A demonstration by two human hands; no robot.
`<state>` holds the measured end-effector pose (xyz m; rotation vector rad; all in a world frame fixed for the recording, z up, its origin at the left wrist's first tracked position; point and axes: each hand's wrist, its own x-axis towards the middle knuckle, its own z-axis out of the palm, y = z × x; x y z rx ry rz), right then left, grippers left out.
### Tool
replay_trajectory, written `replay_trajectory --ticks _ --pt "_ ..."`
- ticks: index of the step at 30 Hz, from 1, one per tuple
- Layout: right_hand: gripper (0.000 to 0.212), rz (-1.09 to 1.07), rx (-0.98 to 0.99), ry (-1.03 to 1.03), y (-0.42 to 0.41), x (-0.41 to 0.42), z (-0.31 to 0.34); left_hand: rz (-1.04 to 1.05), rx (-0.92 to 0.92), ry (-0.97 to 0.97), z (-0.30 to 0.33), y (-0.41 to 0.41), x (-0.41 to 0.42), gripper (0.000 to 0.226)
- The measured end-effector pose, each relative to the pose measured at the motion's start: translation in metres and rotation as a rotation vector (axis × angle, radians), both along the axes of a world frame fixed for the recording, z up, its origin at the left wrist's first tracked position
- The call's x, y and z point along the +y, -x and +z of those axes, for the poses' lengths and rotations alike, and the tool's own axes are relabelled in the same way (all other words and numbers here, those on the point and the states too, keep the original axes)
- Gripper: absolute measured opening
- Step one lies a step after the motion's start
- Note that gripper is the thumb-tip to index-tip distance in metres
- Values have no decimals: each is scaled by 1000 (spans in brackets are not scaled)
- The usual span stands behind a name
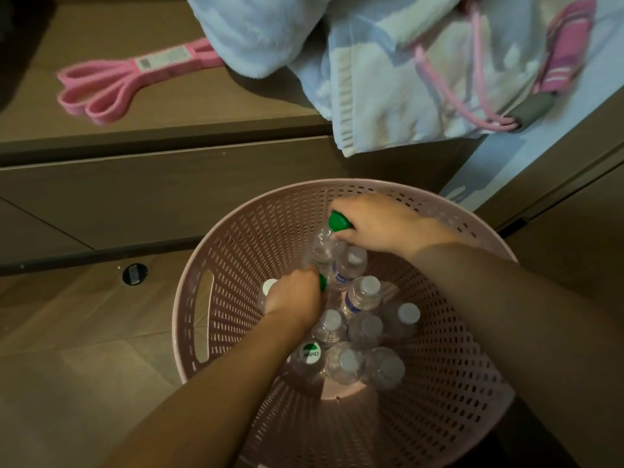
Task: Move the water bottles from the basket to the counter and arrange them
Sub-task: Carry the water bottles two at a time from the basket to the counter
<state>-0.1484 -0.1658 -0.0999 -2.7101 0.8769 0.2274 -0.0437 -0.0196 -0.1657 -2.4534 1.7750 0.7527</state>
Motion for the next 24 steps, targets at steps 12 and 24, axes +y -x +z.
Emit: replay_trajectory --ticks 12,24 --pt "26 -144 -80 -37 46 25 224 231 156 116 224 3 -3 36" --pt "22 -309 -112 -164 97 79 564 204 180 310 596 19 23 28"
